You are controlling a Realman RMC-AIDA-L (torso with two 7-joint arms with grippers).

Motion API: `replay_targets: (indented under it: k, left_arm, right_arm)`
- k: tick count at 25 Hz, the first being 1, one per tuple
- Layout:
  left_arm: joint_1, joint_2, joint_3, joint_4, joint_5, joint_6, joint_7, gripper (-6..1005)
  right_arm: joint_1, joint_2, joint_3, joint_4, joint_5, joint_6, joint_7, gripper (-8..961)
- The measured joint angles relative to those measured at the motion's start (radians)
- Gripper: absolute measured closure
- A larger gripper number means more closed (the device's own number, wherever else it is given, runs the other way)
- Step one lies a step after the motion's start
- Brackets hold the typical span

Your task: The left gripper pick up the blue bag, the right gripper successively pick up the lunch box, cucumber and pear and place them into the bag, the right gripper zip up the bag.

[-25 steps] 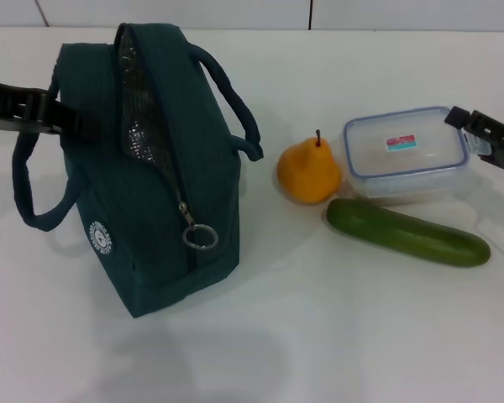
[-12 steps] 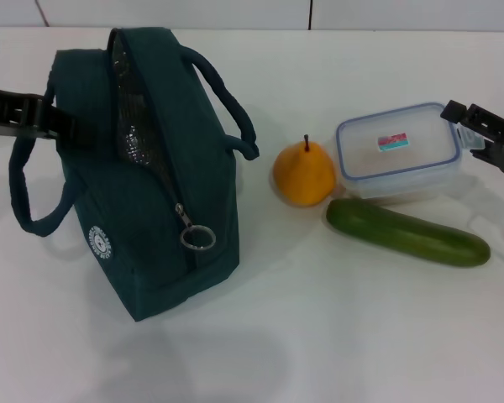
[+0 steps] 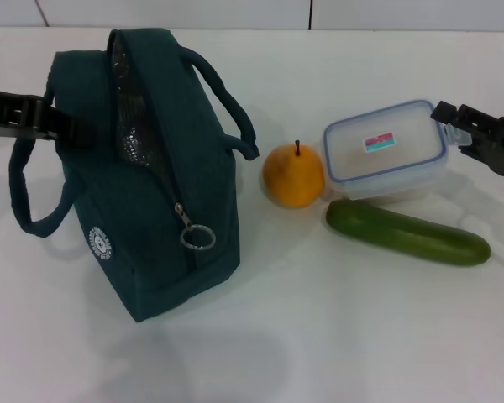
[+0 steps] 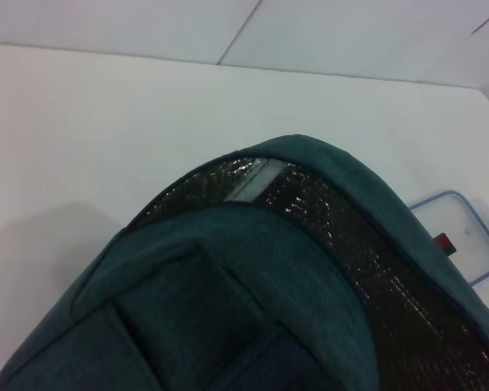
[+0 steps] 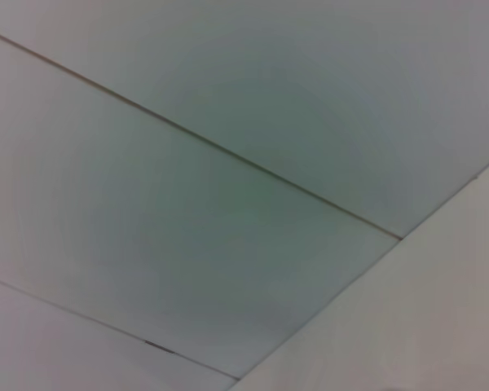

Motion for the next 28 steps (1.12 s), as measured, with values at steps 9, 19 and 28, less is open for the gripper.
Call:
replay_targets:
  k: [9,19,28]
  left_arm:
    - [-0.002,0.0,0.001,-0.016,0.0,0.0,0.002,956]
    - [0.0,-0.003,0.0,-0.017,0.0,0.0,0.023,956]
    - [0.0,-0.007,0.0,-0.017,-0.007,0.001,0.026,956]
  right_arm:
    - [0.004,0.013,0.005,-0.001,0.0,0.0,0.01,480]
    - [0.003,0.027,0.008,0.005,0.001,0.03,0.047,764]
    - [-0.017,0.031,0.009,0.005,0.041,0.032,0.065,860]
